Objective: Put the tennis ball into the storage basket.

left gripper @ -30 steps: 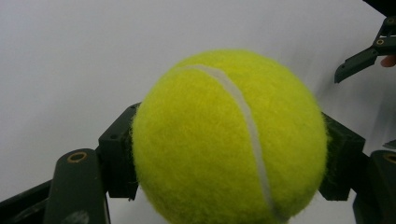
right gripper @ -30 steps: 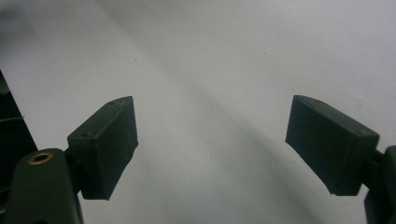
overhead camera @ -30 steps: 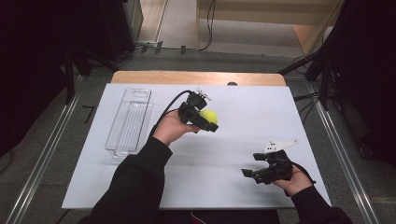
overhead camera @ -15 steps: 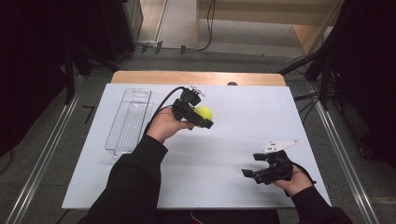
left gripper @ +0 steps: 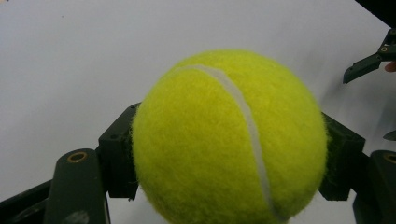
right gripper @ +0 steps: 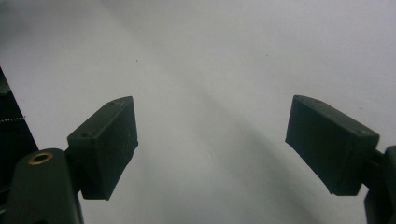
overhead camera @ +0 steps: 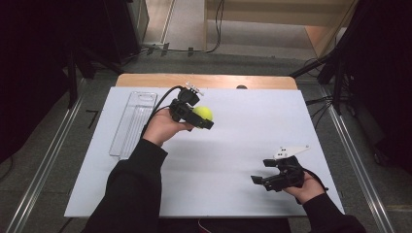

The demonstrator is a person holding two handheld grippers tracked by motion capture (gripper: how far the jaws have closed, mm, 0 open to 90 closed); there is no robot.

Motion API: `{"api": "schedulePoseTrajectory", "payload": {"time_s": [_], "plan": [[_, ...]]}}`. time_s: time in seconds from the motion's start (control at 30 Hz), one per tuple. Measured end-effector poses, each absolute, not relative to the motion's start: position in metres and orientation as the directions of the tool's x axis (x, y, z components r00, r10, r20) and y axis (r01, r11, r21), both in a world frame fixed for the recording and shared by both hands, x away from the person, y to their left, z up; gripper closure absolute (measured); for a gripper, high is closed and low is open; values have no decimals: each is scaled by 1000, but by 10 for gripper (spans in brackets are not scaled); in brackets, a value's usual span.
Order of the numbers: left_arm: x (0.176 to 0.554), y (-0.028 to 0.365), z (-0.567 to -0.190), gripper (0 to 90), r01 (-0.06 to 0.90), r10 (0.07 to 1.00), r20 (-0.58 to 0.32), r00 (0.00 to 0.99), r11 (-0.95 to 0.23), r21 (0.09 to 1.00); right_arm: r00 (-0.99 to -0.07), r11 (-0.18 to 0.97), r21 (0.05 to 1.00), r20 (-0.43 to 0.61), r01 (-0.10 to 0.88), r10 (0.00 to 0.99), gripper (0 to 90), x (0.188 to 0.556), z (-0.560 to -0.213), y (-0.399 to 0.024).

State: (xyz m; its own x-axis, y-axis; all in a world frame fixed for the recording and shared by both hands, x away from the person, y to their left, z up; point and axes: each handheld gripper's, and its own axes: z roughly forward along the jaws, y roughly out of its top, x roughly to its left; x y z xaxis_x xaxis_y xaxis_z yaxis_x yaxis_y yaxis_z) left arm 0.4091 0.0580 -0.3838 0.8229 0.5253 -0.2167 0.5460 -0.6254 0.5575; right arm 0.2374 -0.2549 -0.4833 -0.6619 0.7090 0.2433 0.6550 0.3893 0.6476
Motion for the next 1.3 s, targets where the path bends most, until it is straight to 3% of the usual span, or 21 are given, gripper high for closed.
{"api": "schedulePoseTrajectory", "payload": {"time_s": [1.3], "plan": [[412,112,-375,266,615,632,-193,751,-563,552,-693,419,650,238,634,680,148,246,-482,-244]]}}
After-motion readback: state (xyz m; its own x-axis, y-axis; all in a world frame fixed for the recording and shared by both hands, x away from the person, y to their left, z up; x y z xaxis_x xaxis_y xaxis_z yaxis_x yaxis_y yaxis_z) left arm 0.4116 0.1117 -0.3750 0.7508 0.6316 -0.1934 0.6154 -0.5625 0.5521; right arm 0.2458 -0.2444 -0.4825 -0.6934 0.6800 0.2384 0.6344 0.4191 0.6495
